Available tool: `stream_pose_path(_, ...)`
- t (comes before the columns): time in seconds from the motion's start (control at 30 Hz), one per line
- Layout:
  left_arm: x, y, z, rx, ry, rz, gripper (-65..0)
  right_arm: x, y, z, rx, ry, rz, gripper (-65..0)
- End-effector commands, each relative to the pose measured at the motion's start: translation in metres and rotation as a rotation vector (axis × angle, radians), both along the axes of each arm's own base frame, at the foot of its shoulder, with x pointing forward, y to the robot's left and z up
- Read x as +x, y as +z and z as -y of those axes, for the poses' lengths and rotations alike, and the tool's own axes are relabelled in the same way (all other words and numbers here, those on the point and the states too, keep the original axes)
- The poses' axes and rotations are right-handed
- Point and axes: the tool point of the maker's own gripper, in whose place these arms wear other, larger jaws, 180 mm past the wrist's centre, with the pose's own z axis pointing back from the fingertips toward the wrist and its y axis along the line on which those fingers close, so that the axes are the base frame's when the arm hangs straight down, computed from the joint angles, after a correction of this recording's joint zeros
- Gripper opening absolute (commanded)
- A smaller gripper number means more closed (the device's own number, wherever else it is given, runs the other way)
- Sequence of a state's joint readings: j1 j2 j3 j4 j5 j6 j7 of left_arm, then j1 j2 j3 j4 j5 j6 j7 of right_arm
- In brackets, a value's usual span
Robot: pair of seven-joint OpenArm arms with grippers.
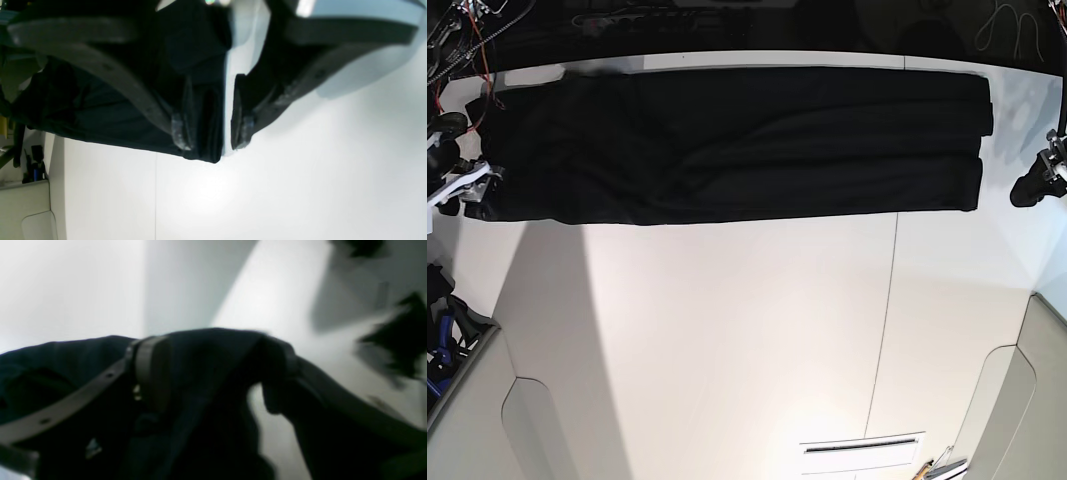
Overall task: Fold the T-shirt properly
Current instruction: 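Pull the strip ends taut with both grippers, straightening the strip, then grasp the strip end with the left gripper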
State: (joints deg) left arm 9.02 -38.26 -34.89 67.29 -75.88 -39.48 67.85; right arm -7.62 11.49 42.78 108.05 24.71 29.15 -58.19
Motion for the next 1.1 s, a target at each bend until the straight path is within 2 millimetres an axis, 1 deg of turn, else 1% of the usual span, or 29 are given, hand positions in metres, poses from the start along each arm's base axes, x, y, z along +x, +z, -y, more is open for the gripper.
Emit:
stream_pose_path(0.0, 0.010, 0.019, -0.008, 0.026, -0.002, 0.055, -43.0, 0.007, 0.016, 0.007, -0.032, -0.004, 0.051, -24.5)
stream_pose_path(0.17, 0.010, 0.018, -0.008, 0.026, -0.002, 0.055, -43.0, 0.005, 0.018, 0.020, -0.091, -0.023, 0.025, -24.5)
stream_pose_path(0.23, 0.009, 0.018, -0.008, 0.026, -0.002, 0.054, -43.0, 0.005, 0.019, 0.021, -0.091, -0.021, 0.027, -24.5)
stream_pose_path(0.27, 0.009, 0.018, -0.008, 0.027, -0.003, 0.053, -43.0, 0.007, 0.020, 0.018, -0.074, -0.013, 0.039, -24.6)
stream_pose_path(0.33, 0.007, 0.015, -0.009, 0.036, -0.006, 0.038, -42.2, 0.011, 0.025, 0.007, -0.015, 0.013, 0.079, -24.6)
stream_pose_path(0.47, -0.008, 0.004, -0.011, 0.045, 0.001, -0.003, -34.0, 0.019, 0.036, -0.025, 0.128, 0.125, 0.154, -24.7)
stream_pose_path(0.53, -0.019, -0.003, -0.013, 0.047, 0.015, -0.021, -33.3, 0.020, 0.038, -0.034, 0.152, 0.157, 0.170, -24.7)
stream_pose_path(0.63, -0.035, -0.012, -0.016, 0.050, 0.036, -0.046, -33.3, 0.022, 0.034, -0.044, 0.173, 0.175, 0.167, -24.7)
stream_pose_path(0.7, -0.041, -0.017, -0.014, 0.042, 0.044, -0.056, -33.3, 0.023, 0.032, -0.054, 0.186, 0.195, 0.161, -24.7)
stream_pose_path(0.8, -0.044, -0.028, 0.000, -0.002, 0.056, -0.058, -33.3, 0.025, 0.027, -0.070, 0.206, 0.234, 0.150, -24.7)
stream_pose_path(0.97, -0.052, -0.051, 0.033, -0.102, 0.084, -0.064, -33.3, 0.028, 0.019, -0.096, 0.229, 0.294, 0.126, -24.7)
stream_pose_path(1.07, -0.055, -0.059, 0.047, -0.147, 0.098, -0.063, -33.3, 0.028, 0.015, -0.104, 0.226, 0.316, 0.113, -24.7)
